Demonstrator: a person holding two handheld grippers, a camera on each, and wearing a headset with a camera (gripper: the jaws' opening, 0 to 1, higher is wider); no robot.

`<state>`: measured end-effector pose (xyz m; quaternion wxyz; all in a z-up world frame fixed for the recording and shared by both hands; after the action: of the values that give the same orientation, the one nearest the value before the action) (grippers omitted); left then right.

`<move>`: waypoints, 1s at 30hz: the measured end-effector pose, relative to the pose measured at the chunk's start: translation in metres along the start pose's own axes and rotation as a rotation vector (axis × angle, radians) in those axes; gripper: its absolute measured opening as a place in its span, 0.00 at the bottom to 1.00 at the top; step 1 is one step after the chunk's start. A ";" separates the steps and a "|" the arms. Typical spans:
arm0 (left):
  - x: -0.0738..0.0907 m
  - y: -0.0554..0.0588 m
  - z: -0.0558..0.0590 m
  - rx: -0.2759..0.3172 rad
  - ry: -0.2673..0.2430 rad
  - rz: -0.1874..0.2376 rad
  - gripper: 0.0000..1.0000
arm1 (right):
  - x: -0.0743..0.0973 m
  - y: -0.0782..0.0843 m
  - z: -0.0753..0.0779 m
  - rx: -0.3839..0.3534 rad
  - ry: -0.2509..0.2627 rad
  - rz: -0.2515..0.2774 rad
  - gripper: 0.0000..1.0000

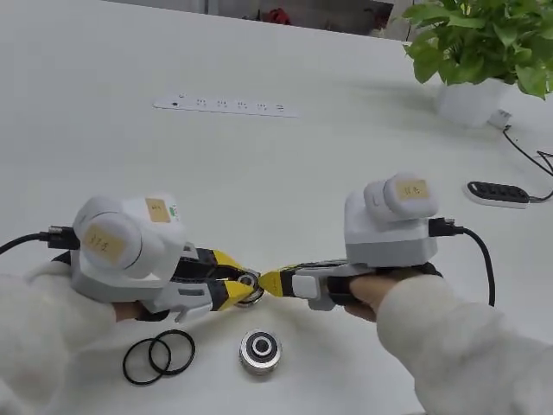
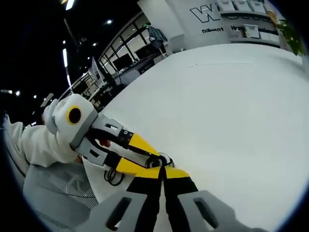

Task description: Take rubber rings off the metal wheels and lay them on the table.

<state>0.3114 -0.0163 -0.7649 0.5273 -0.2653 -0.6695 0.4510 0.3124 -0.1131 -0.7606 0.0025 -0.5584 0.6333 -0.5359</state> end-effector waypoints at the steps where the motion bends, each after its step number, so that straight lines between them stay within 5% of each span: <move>1: 0.000 0.000 0.000 0.000 0.000 0.000 0.14 | 0.000 0.000 -0.001 0.001 0.000 0.000 0.00; 30: -0.001 0.001 -0.001 0.005 -0.005 0.005 0.14 | -0.001 -0.005 -0.007 0.030 -0.013 0.008 0.00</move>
<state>0.3123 -0.0160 -0.7660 0.5251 -0.2644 -0.6690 0.4548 0.3122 -0.1068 -0.7556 0.0173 -0.5591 0.6274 -0.5417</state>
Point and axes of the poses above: the centre of the closed fingertips' face, and the gripper's own axes: x roughly backward along the fingers, z roughly to its right, y roughly out of its underside, the point moved 6 cm from there along x, roughly backward along the fingers, and after that the axes turned 1 degree about -z, right-handed, at the moved point
